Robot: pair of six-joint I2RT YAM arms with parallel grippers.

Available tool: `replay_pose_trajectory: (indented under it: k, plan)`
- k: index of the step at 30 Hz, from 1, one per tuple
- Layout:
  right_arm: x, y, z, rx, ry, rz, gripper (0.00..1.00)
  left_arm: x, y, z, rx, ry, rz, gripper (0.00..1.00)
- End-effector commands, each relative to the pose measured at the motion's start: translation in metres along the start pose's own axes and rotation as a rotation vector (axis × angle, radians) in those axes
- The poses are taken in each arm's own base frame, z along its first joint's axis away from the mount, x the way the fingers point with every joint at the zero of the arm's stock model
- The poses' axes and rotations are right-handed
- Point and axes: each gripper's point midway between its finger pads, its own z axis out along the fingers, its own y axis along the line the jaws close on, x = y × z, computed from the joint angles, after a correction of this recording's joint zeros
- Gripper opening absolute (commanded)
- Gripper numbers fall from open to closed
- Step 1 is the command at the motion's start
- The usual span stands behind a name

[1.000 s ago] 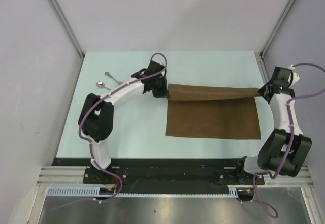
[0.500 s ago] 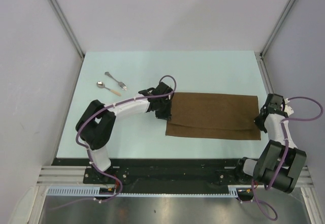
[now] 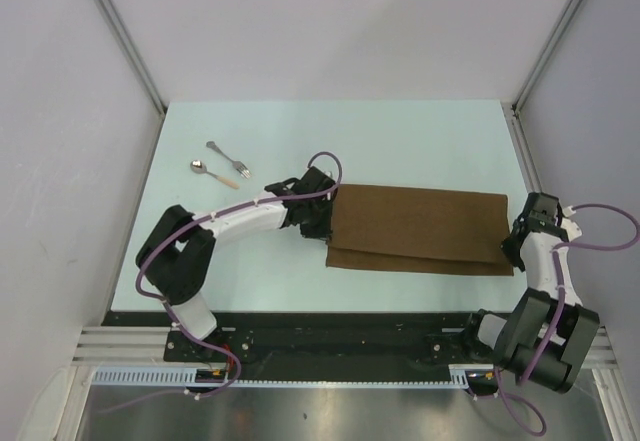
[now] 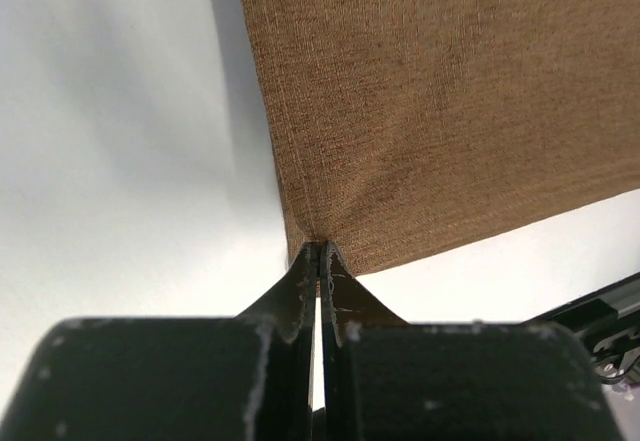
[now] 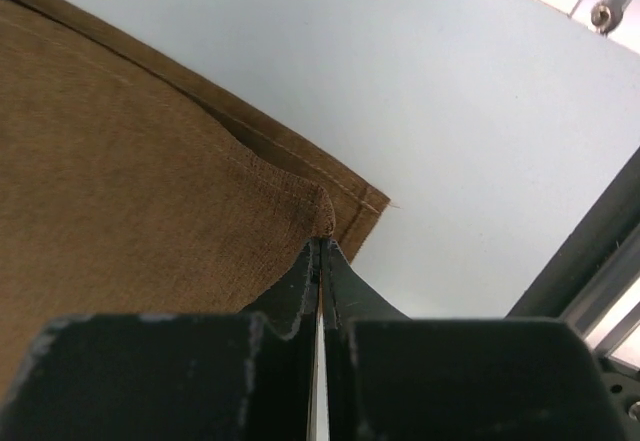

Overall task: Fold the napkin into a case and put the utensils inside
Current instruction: Fold and flatten the napkin at the center of the board.

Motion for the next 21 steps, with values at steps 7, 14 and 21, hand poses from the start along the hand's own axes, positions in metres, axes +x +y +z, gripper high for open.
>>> replay_pose_trajectory:
  k: [7,14,21]
  plan:
    - [0.008,-0.027,0.013,0.171,0.027,0.056,0.00,0.017,0.002,0.013,-0.024,0.020,0.028,0.00]
    - [0.011,-0.033,0.013,0.205,0.029,0.081,0.00,0.020,0.006,0.012,-0.038,0.028,0.031,0.00]
    - [0.008,-0.038,0.011,0.227,0.010,0.104,0.00,0.023,0.001,0.005,-0.020,0.025,0.038,0.00]
